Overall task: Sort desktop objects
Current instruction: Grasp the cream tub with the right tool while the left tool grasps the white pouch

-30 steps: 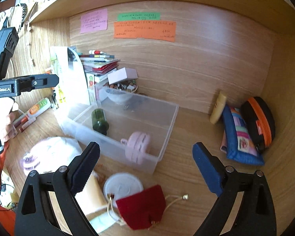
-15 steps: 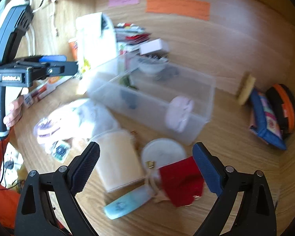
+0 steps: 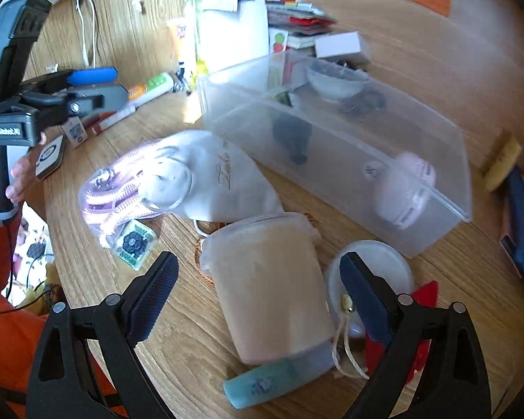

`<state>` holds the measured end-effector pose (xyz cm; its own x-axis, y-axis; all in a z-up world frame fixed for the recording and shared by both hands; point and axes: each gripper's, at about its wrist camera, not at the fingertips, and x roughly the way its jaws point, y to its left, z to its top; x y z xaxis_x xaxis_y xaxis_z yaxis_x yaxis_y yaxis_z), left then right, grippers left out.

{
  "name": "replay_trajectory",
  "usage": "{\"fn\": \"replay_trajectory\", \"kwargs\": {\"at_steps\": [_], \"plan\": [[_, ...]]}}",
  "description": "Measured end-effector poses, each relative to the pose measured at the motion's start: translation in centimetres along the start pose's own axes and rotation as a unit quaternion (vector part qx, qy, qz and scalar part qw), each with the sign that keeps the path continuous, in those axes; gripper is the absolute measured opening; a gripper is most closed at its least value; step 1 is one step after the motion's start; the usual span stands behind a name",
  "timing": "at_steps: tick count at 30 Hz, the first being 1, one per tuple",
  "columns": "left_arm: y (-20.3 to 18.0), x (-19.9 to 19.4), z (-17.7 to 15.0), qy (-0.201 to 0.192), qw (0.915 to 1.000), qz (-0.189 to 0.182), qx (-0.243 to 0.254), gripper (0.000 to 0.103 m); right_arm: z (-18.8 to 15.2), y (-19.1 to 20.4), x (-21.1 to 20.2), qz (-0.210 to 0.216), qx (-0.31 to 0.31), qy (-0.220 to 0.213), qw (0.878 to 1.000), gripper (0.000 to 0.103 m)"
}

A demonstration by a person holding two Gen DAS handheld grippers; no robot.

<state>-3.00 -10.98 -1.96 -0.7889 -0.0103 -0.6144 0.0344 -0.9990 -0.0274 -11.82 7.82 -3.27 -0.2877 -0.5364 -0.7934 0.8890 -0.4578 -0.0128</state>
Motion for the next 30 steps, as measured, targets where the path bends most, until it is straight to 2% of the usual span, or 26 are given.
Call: {"fn": "replay_trajectory", "kwargs": {"at_steps": [3, 6, 7, 9, 12, 16, 23, 30], "plan": [[0.3, 0.1, -0.1, 0.004, 0.9998, -0.014, -0.012, 0.101, 0.6, 0.1, 0.4, -0.013, -0.017, 0.008, 1.0, 0.08], [0.5, 0.3, -0.2, 0.009, 0.9996, -0.019, -0.021, 0.101, 1.1, 0.3, 0.8, -0.019, -0.039, 0.014, 0.999, 0.078], [0.6, 0.4, -0.3, 0.01, 0.9994, -0.022, -0.023, 0.101, 1.2, 0.4, 1.0, -0.023, -0.046, 0.015, 0.999, 0.071], [0.6, 0.7, -0.4, 0.015, 0.9991, -0.028, -0.026, 0.101, 1.4, 0.4, 1.1, -0.007, -0.045, 0.015, 0.999, 0.067], [0.4, 1.1, -0.7, 0.024, 0.9987, -0.037, -0.025, 0.101, 1.5, 0.3, 1.2, -0.011, -0.04, 0.018, 0.999, 0.067], [-0.3, 1.5, -0.8, 0.033, 0.9981, -0.051, -0.015, 0.101, 1.3, -0.5, 0.5, -0.006, -0.01, 0.003, 1.0, 0.067], [-2.6, 2.5, -1.0, 0.046, 0.9958, -0.078, 0.014, 0.101, 0.7, -3.4, -2.5, 0.007, 0.063, -0.062, 0.996, 0.066], [-5.2, 5.4, -1.5, 0.095, 0.991, -0.082, 0.048, 0.101, -0.2, -5.2, -2.5, 0.039, 0.107, -0.08, 0.99, 0.066]]}}
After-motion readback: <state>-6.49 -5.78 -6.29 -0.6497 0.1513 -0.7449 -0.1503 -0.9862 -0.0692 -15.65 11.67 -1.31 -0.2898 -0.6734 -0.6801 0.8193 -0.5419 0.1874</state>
